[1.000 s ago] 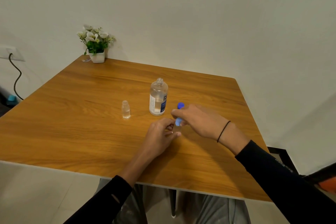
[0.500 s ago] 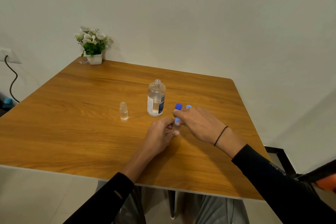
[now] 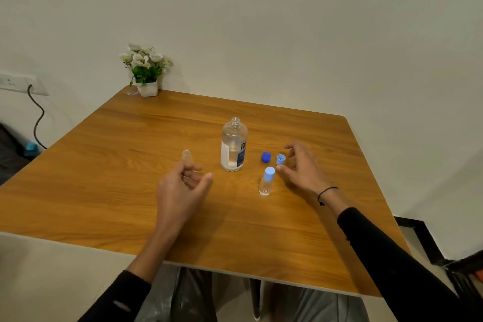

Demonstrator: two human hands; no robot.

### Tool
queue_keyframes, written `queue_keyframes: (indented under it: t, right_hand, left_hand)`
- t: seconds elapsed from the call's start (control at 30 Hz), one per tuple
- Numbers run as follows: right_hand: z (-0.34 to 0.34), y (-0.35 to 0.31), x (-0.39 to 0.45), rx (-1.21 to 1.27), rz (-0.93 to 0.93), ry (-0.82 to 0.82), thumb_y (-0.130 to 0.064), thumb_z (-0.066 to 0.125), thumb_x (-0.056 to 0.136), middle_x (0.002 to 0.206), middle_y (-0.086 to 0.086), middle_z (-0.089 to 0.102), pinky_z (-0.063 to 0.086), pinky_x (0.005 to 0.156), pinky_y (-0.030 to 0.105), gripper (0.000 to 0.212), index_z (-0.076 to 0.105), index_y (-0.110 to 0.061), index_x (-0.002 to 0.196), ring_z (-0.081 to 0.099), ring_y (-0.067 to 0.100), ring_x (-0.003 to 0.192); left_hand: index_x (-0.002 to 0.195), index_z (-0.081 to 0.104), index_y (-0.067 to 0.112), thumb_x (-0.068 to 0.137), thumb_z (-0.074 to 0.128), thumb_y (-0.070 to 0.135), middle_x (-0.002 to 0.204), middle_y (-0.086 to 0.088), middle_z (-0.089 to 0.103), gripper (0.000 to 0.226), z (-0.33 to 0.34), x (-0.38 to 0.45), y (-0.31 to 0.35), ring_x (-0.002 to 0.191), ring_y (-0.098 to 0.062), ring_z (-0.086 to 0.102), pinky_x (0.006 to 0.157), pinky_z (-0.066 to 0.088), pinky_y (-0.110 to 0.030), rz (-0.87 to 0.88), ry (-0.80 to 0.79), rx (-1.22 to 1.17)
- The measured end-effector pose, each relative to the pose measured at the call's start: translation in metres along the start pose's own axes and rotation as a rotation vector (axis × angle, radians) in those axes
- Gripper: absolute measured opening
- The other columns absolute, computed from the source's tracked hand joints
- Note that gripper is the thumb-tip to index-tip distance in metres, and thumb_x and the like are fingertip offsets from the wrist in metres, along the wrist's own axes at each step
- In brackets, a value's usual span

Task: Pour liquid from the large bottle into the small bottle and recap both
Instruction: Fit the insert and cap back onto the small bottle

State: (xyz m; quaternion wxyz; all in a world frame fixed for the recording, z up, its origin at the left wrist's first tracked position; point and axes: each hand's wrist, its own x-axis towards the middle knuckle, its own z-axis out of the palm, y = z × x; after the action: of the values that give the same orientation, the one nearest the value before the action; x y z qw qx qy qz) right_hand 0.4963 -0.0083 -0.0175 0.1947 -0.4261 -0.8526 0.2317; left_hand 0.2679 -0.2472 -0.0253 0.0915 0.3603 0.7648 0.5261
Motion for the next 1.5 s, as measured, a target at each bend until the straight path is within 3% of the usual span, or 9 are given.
queue_keyframes:
  t: [0.27, 0.47, 0.7, 0.83, 1.1, 1.2, 1.33, 1.4, 1.5]
  right_hand:
    - [0.022, -0.001, 0.010, -0.007, 0.020, 0.136, -0.024, 0.069, 0.099, 0.101, -0.002, 0.062, 0.038, 0.064, 0.023, 0.016, 0.053, -0.026, 0.100, 0.060, 0.017, 0.090]
    - [-0.013, -0.022, -0.012, 0.339, -0.020, 0.154, -0.017, 0.070, 0.099, 0.105, 0.002, 0.069, 0.063, 0.071, 0.034, 0.011, 0.063, -0.021, 0.106, 0.070, 0.012, 0.084]
    - [-0.046, -0.107, -0.039, 0.214, -0.415, 0.023, -0.021, 0.079, 0.092, 0.100, -0.011, 0.064, 0.052, 0.073, 0.016, 0.041, 0.060, -0.029, 0.127, 0.063, 0.008, 0.087]
    - [-0.044, -0.139, -0.042, -0.061, -0.635, -0.092, -0.021, 0.075, 0.094, 0.098, -0.025, 0.050, 0.041, 0.075, 0.025, 0.015, 0.066, -0.022, 0.106, 0.049, 0.007, 0.091]
    - [-0.051, -0.135, -0.035, -0.232, -0.651, -0.212, -0.012, 0.071, 0.096, 0.098, -0.027, 0.042, 0.033, 0.073, 0.016, 0.020, 0.072, -0.028, 0.108, 0.040, -0.003, 0.095]
    - [-0.053, -0.137, -0.038, -0.261, -0.648, -0.249, -0.029, 0.070, 0.097, 0.094, -0.013, 0.052, 0.042, 0.070, 0.026, 0.002, 0.069, -0.027, 0.096, 0.047, 0.007, 0.086]
    - [-0.051, -0.140, -0.041, -0.482, -0.562, -0.182, -0.083, 0.045, 0.082, 0.070, -0.008, 0.051, 0.036, 0.049, 0.033, 0.052, 0.042, -0.034, 0.067, 0.051, 0.019, 0.062]
    - [-0.054, -0.135, -0.041, -0.446, -0.564, -0.171, -0.088, 0.049, 0.078, 0.087, -0.010, 0.059, 0.044, 0.057, 0.032, 0.056, 0.056, -0.033, 0.089, 0.056, 0.017, 0.075]
    - [-0.065, -0.132, -0.040, -0.256, -0.589, -0.309, -0.041, 0.075, 0.093, 0.106, -0.022, 0.054, 0.048, 0.072, 0.019, 0.043, 0.051, -0.033, 0.128, 0.055, -0.001, 0.088]
  left_hand:
    - [0.151, 0.049, 0.029, 0.091, 0.077, 0.054, 0.129, 0.010, 0.059, 0.071, -0.018, 0.049, -0.016, 0.099, -0.015, 0.066, 0.088, 0.062, -0.043, -0.089, -0.081, 0.234]
    - [0.134, 0.073, 0.024, 0.097, 0.076, 0.040, 0.102, 0.006, 0.074, 0.040, -0.001, 0.046, -0.015, 0.070, 0.000, 0.052, 0.061, 0.040, -0.022, 0.001, -0.101, 0.199]
    - [0.132, 0.072, 0.023, 0.097, 0.076, 0.037, 0.120, 0.009, 0.069, 0.038, 0.025, 0.004, 0.018, 0.100, -0.005, 0.059, 0.082, 0.050, -0.028, 0.196, -0.248, -0.032]
    - [0.115, 0.073, 0.026, 0.094, 0.081, 0.033, 0.106, 0.004, 0.070, 0.024, 0.036, -0.009, 0.035, 0.098, -0.016, 0.064, 0.085, 0.053, -0.035, 0.254, -0.303, -0.151]
    - [0.101, 0.073, 0.024, 0.089, 0.085, 0.035, 0.094, 0.003, 0.068, 0.021, 0.041, -0.012, 0.042, 0.092, -0.015, 0.062, 0.077, 0.050, -0.028, 0.252, -0.302, -0.174]
    - [0.102, 0.074, 0.017, 0.089, 0.085, 0.035, 0.096, 0.000, 0.069, 0.024, 0.042, -0.013, 0.043, 0.093, -0.016, 0.063, 0.073, 0.052, -0.030, 0.255, -0.313, -0.164]
    - [0.112, 0.078, 0.015, 0.088, 0.086, 0.029, 0.101, 0.000, 0.071, 0.029, 0.046, -0.014, 0.046, 0.095, -0.012, 0.064, 0.073, 0.056, -0.024, 0.274, -0.298, -0.167]
    - [0.112, 0.078, 0.013, 0.089, 0.085, 0.032, 0.098, 0.000, 0.070, 0.030, 0.047, -0.014, 0.046, 0.091, -0.012, 0.063, 0.070, 0.050, -0.014, 0.296, -0.280, -0.170]
    - [0.119, 0.077, 0.013, 0.090, 0.085, 0.036, 0.101, 0.000, 0.070, 0.038, 0.047, -0.013, 0.046, 0.094, -0.014, 0.064, 0.068, 0.049, -0.016, 0.277, -0.264, -0.151]
